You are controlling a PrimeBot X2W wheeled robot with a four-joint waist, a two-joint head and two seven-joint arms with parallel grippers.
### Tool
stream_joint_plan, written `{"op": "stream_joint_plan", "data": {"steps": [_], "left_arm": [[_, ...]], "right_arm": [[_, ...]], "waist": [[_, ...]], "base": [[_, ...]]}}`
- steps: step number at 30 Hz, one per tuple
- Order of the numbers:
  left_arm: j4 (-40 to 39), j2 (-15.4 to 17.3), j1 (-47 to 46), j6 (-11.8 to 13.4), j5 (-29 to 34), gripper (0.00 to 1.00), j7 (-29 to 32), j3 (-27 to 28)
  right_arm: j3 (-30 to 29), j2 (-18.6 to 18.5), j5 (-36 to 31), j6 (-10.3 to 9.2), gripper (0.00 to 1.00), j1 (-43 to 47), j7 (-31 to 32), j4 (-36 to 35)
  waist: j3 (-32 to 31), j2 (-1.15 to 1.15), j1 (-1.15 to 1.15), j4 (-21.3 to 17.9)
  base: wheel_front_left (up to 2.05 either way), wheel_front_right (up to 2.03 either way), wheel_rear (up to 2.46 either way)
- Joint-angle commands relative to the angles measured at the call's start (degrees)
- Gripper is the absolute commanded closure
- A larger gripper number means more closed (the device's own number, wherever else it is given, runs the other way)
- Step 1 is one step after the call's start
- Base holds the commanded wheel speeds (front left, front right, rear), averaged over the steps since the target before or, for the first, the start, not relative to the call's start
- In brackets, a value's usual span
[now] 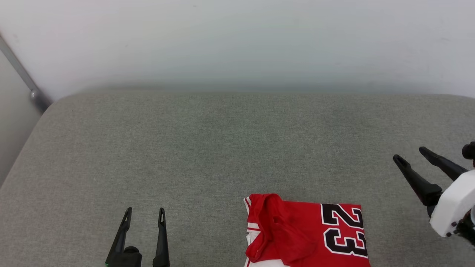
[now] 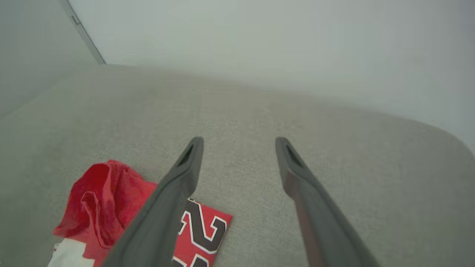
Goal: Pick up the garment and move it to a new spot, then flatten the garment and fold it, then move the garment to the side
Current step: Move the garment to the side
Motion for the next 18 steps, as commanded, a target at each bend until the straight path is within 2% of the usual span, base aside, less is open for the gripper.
{"op": "stream_joint_plan", "data": {"steps": [1,5,9,13,18], "left_arm": [[-0.2,-0.1,-0.3,-0.3,0.1,0.00,-0.1,0.3],[-0.3,-0.4,-1.8,-0.5,0.1,0.00,-0.1,0.4],[-0.4,-0.7,-3.1,-0.8,0.3,0.00,-0.1,0.2],[-0.5,-0.9,-4.7,-0.8,0.3,0.00,-0.1,0.2],[-0.7,-1.2,-6.9,-1.0,0.5,0.00,-0.1,-0.1]], "right_arm": [[0.2,-1.6,2.7,-0.05,0.00,-1.1,3.8,0.2],[2.1,-5.0,11.5,-0.05,0.00,0.8,16.0,2.2],[3.7,-7.1,18.4,-0.04,0.00,2.1,24.0,3.3],[4.1,-6.8,23.2,-0.05,0.00,2.8,27.9,4.8],[5.7,-4.9,25.3,-0.04,0.00,1.8,28.8,7.2]], "waist": [[0.7,0.00,0.00,-0.1],[2.5,0.00,0.00,0.1],[4.8,0.00,0.00,0.6],[7.6,0.00,0.00,1.3],[11.5,0.00,0.00,2.3]], "base": [[0.00,0.00,0.00],[0.00,0.00,0.00],[0.00,0.00,0.00],[0.00,0.00,0.00],[0.00,0.00,0.00]]}}
